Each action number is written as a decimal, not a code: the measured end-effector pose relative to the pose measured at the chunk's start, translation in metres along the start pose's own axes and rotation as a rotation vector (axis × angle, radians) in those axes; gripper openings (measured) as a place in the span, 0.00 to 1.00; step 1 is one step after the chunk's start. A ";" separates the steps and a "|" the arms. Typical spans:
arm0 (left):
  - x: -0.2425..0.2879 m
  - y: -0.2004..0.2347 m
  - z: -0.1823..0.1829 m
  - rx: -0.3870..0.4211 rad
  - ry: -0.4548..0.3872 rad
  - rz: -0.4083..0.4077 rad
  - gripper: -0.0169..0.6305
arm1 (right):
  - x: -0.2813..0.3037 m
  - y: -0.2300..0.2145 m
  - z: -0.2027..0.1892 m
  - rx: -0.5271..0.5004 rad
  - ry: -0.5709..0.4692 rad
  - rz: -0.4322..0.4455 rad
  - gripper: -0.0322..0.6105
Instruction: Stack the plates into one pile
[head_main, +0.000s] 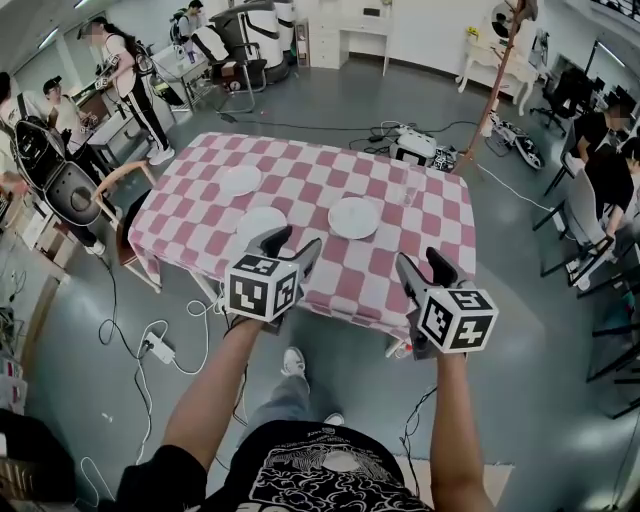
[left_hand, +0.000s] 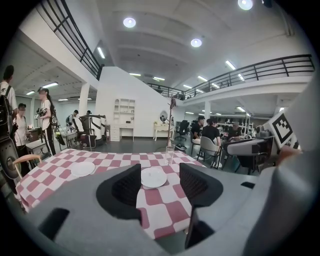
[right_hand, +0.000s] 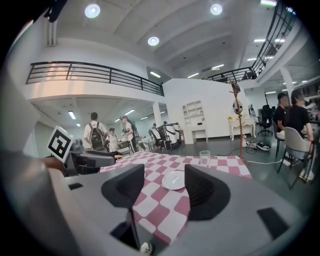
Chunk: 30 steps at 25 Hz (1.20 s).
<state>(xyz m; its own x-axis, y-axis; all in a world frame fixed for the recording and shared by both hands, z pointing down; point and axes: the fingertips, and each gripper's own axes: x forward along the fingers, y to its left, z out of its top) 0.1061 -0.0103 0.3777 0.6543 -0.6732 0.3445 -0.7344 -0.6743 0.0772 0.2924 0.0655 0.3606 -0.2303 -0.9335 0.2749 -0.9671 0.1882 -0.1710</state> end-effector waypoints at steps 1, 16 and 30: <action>0.006 0.004 0.001 -0.001 -0.001 0.000 0.41 | 0.007 -0.002 0.001 -0.001 0.001 0.001 0.43; 0.129 0.093 0.041 0.006 0.020 -0.107 0.42 | 0.144 -0.038 0.044 0.006 0.031 -0.082 0.43; 0.215 0.157 0.062 -0.013 0.041 -0.226 0.42 | 0.214 -0.070 0.069 0.034 0.042 -0.224 0.45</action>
<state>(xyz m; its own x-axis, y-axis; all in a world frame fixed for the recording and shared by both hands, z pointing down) 0.1426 -0.2792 0.4062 0.7947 -0.4928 0.3544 -0.5726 -0.8024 0.1683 0.3183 -0.1683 0.3656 -0.0150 -0.9372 0.3484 -0.9906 -0.0335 -0.1327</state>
